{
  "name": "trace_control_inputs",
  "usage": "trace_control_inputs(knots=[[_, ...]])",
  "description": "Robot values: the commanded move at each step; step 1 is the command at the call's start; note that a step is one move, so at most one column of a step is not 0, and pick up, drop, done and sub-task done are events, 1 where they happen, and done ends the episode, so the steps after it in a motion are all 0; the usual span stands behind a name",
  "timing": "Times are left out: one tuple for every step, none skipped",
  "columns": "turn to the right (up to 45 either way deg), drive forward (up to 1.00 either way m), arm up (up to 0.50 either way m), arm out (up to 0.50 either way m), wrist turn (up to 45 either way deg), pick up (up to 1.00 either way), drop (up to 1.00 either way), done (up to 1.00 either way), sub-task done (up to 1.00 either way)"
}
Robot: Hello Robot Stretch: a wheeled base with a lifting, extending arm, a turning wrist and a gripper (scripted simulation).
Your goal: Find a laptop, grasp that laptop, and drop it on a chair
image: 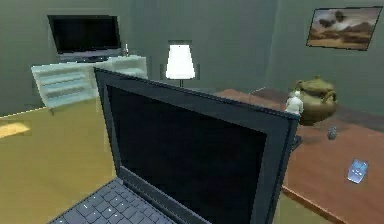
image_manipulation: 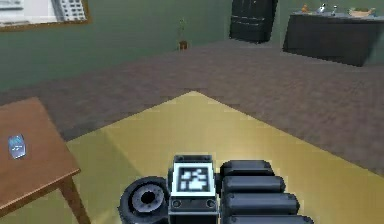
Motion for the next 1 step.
trace_control_inputs(knots=[[0.0, 0.2, 0.0, 0.0, 0.0, 0.0, 0.0, 0.0, 0.0]])
